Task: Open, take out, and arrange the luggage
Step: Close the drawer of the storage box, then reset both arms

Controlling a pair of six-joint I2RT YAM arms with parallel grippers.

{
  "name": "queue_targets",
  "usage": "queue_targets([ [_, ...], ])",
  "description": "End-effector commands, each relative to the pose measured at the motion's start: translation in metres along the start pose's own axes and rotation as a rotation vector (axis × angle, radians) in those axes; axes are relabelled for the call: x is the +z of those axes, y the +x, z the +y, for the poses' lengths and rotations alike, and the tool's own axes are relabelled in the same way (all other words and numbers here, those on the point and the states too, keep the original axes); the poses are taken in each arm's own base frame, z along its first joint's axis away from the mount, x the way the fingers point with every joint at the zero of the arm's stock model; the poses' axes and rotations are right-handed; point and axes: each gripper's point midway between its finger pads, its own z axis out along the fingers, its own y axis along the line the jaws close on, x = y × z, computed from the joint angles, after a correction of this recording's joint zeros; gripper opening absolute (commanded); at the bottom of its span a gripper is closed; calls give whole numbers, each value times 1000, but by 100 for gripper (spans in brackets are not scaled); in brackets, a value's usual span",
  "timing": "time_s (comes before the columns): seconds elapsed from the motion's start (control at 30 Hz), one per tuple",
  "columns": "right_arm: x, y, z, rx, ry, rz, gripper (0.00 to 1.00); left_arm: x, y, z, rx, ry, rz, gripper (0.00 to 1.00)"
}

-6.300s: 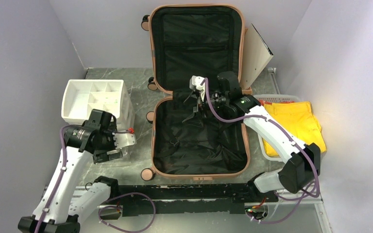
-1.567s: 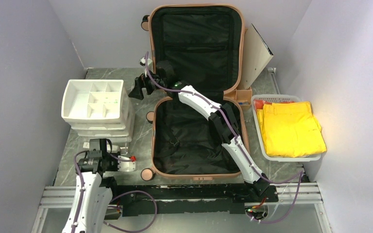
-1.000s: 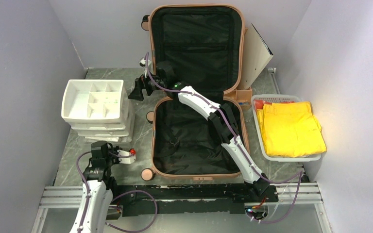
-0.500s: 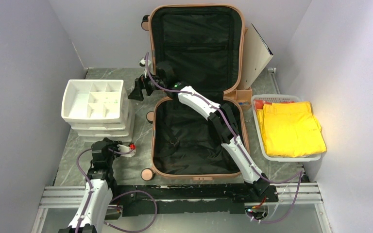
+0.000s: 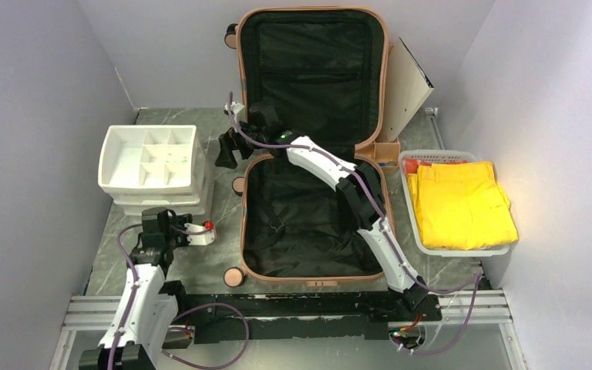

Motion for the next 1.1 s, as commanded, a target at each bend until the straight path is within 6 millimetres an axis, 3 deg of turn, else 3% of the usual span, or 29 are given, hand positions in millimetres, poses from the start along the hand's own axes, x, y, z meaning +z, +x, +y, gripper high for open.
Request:
queue_targets([
  [0.0, -83, -73, 7, -203, 171, -54, 100, -31, -20, -44, 73, 341, -114, 57],
  [0.07, -110, -76, 10, -264, 228, -18, 100, -48, -27, -47, 106, 423, -159, 74],
  [0.2, -167, -77, 26, -310, 278, 34, 100, -90, -49, -33, 137, 504, -275, 77],
  [0.3, -201, -62, 40, -323, 252, 81, 100, -132, -70, -11, 114, 516, -370, 77],
  [0.37, -220, -49, 54, -322, 221, 129, 100, -150, -82, 21, 17, 422, -390, 77],
  [0.4, -230, -43, 60, -318, 222, 147, 100, -159, -85, 40, -24, 365, -393, 94],
  [0.43, -238, -37, 65, -308, 230, 159, 100, -166, -88, 62, -80, 290, -392, 96],
  [0.57, -281, -15, 71, -246, 387, 144, 100, -186, -81, 177, -575, -75, -327, 97],
  [0.67, -328, -7, 84, -299, 497, 99, 100, -183, -87, 215, -859, -46, -315, 97],
  [0.77, -377, 1, 107, -395, 564, 41, 100, -176, -119, 220, -925, 123, -432, 97],
  [0.87, -438, 4, 128, -410, 686, -88, 100, -174, -132, 221, -923, 91, -544, 97],
  [0.97, -488, 8, 140, -381, 824, -183, 100, -181, -131, 217, -943, -57, -627, 96],
  [1.07, -519, 14, 154, -367, 903, -270, 100, -189, -123, 204, -961, -185, -659, 96],
])
